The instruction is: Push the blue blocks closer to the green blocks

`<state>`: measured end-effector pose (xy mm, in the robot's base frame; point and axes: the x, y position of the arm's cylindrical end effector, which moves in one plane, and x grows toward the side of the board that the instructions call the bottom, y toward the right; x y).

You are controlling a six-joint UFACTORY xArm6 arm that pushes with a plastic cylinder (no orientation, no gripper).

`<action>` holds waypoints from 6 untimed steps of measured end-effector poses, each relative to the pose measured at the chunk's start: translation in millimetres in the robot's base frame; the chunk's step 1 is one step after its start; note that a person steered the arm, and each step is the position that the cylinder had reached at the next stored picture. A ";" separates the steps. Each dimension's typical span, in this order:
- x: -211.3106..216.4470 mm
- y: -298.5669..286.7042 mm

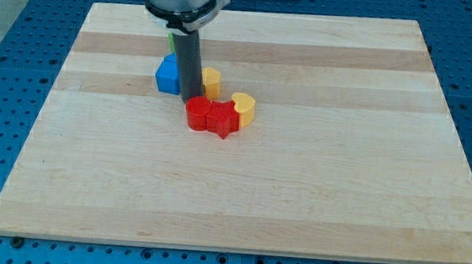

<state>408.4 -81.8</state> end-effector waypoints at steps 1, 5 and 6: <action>-0.5 -10.0; -28.8 -76.2; -32.2 -74.3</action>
